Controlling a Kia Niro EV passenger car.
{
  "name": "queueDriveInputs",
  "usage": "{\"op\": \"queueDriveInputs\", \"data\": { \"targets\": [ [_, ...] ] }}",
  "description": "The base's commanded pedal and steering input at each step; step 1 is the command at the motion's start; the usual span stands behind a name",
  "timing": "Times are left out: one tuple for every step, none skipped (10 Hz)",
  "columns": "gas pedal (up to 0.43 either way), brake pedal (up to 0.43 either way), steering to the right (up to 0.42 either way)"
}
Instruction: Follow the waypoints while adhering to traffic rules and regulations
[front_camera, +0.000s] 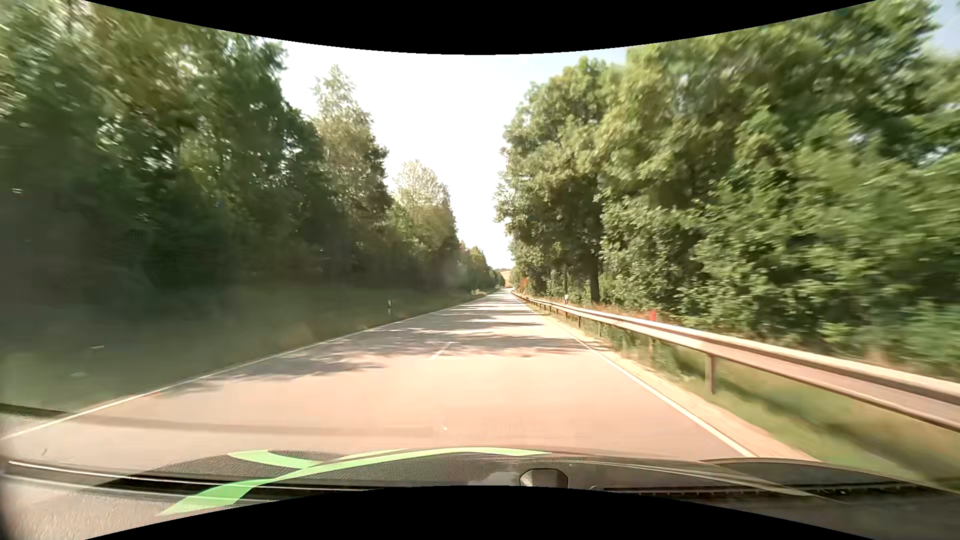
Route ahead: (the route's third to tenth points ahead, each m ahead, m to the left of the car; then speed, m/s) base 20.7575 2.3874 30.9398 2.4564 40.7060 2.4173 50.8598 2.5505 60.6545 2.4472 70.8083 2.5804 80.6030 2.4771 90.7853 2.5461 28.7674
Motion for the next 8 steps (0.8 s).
{"op": "queueDriveInputs", "data": {
  "targets": [
    [0.169,0.000,-0.002],
    [0.169,0.000,-0.001],
    [0.169,0.000,-0.001],
    [0.169,0.000,-0.001],
    [0.150,0.000,-0.002],
    [0.118,0.000,-0.002],
    [0.118,0.000,-0.002],
    [0.118,0.000,-0.002]
  ]
}}
